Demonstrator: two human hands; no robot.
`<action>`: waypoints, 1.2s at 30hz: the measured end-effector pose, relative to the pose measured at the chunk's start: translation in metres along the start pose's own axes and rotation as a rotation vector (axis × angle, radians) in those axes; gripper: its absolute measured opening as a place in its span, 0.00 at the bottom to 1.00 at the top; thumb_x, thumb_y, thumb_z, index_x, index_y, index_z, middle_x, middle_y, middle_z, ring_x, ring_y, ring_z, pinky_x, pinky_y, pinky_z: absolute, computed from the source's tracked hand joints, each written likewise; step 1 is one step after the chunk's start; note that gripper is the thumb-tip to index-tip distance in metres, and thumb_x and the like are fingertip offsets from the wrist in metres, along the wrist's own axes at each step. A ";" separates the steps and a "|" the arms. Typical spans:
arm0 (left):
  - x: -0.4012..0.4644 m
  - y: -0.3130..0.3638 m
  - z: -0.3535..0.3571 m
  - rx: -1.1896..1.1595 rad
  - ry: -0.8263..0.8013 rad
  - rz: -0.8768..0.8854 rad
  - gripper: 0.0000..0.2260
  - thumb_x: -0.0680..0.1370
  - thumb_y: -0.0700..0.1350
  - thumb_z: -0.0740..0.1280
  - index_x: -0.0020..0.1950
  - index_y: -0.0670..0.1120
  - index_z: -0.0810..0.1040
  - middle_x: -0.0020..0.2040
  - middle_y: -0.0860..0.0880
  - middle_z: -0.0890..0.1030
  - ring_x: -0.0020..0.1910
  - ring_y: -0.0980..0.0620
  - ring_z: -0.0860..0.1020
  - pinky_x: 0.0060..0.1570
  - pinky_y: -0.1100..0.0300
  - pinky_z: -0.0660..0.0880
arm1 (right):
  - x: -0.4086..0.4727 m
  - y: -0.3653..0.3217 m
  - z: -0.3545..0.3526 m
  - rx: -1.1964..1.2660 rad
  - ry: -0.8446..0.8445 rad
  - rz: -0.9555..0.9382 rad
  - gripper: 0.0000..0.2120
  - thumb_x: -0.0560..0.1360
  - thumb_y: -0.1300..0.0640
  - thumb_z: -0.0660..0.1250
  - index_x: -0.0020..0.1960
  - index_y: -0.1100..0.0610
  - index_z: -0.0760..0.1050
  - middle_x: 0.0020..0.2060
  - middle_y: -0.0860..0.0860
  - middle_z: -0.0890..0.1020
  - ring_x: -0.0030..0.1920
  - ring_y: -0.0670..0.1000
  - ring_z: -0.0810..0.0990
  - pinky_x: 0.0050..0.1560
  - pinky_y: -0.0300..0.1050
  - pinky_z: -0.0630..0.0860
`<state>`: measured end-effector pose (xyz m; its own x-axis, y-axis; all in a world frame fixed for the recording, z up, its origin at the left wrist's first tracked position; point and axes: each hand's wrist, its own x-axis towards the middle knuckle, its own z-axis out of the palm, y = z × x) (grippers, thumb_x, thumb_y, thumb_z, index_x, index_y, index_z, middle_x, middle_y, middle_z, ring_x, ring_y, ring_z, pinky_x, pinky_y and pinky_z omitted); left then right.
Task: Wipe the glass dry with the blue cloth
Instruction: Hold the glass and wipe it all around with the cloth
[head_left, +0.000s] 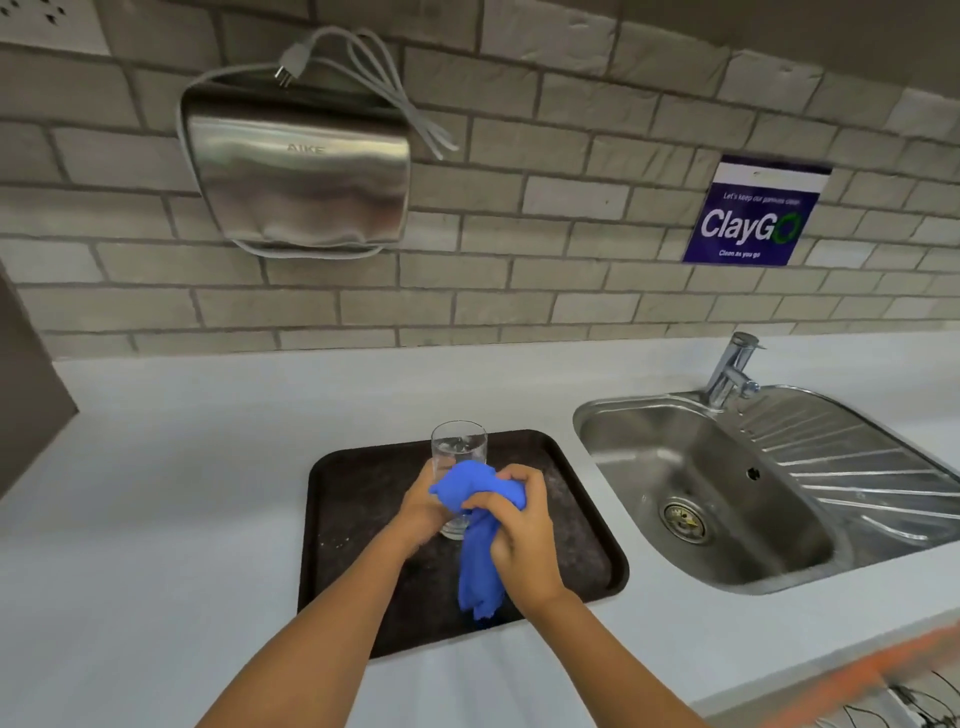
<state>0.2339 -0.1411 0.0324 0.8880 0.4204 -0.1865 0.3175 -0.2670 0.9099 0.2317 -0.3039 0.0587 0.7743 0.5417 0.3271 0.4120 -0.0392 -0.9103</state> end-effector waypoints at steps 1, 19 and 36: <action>-0.002 0.003 -0.003 0.024 -0.010 -0.035 0.13 0.79 0.36 0.65 0.41 0.51 0.70 0.38 0.52 0.73 0.45 0.49 0.74 0.37 0.66 0.71 | 0.003 -0.006 0.001 0.024 0.012 -0.015 0.11 0.73 0.68 0.66 0.56 0.65 0.73 0.45 0.33 0.77 0.48 0.39 0.80 0.45 0.30 0.76; -0.091 0.002 -0.068 -0.781 0.086 -0.123 0.21 0.76 0.52 0.71 0.63 0.40 0.76 0.56 0.40 0.84 0.54 0.42 0.84 0.53 0.47 0.81 | -0.002 -0.062 0.066 -0.183 0.179 -0.141 0.14 0.70 0.36 0.68 0.54 0.34 0.72 0.59 0.38 0.61 0.60 0.27 0.65 0.50 0.17 0.65; -0.118 0.019 -0.066 -0.897 0.013 0.041 0.16 0.80 0.50 0.66 0.63 0.42 0.80 0.59 0.37 0.83 0.58 0.41 0.82 0.53 0.52 0.81 | -0.019 -0.095 0.088 -0.787 0.239 -0.116 0.25 0.82 0.49 0.55 0.77 0.42 0.55 0.78 0.52 0.59 0.78 0.63 0.48 0.74 0.66 0.50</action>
<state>0.1131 -0.1382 0.0958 0.8874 0.4363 -0.1487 -0.0979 0.4936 0.8642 0.1355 -0.2364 0.1164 0.7509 0.3885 0.5341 0.6423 -0.6180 -0.4534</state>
